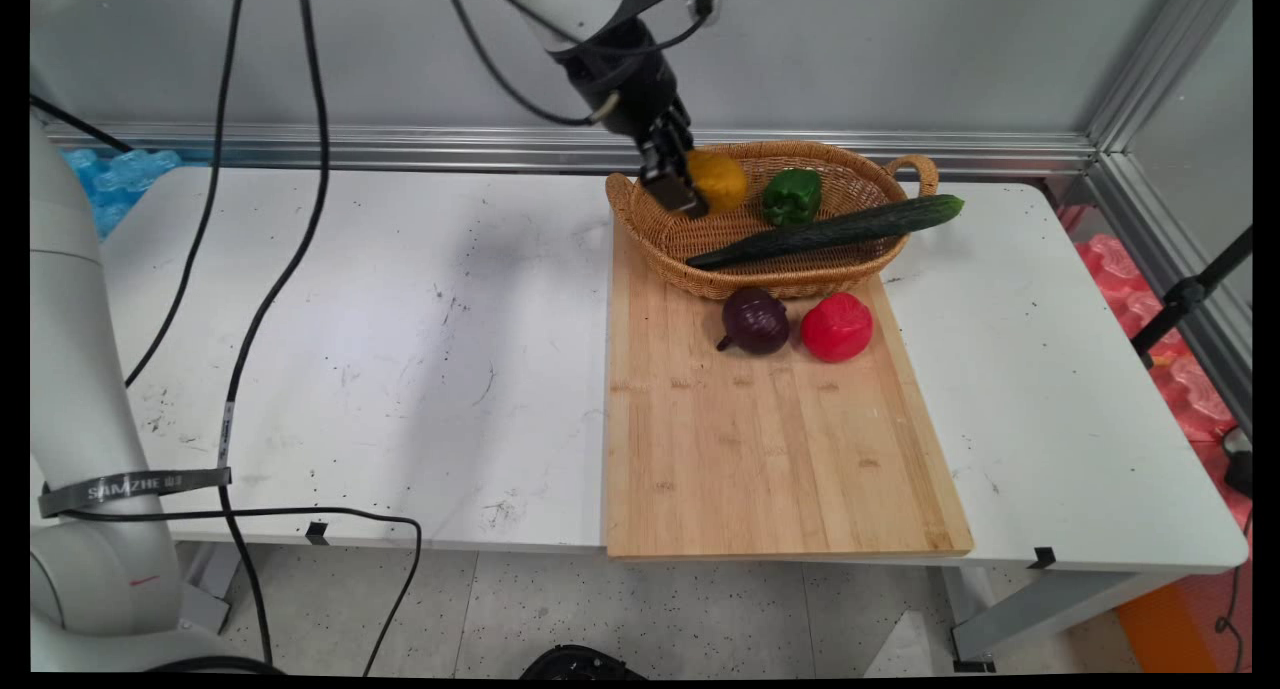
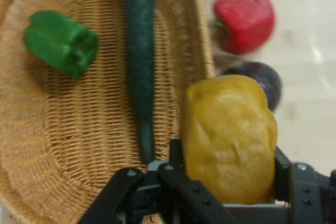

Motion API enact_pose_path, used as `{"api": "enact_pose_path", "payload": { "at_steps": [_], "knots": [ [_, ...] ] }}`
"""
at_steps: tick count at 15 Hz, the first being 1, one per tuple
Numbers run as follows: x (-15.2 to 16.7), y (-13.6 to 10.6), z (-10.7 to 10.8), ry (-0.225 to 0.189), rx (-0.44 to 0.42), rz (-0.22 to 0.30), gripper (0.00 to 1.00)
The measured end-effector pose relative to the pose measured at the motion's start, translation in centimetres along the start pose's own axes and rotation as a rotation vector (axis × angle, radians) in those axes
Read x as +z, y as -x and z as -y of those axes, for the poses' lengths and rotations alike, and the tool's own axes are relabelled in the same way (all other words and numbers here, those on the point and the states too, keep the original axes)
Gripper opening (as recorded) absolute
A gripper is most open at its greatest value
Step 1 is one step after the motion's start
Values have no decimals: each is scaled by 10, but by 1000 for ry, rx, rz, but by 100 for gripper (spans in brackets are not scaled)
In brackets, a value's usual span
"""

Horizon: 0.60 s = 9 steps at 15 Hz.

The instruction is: Place the picked object on the cutting board

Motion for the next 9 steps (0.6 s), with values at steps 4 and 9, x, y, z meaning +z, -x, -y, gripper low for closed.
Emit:
{"api": "enact_pose_path", "payload": {
  "at_steps": [4,9],
  "knots": [
    [1,15,-7,81,166,8,0],
    [20,36,-14,172,330,18,0]
  ]
}}
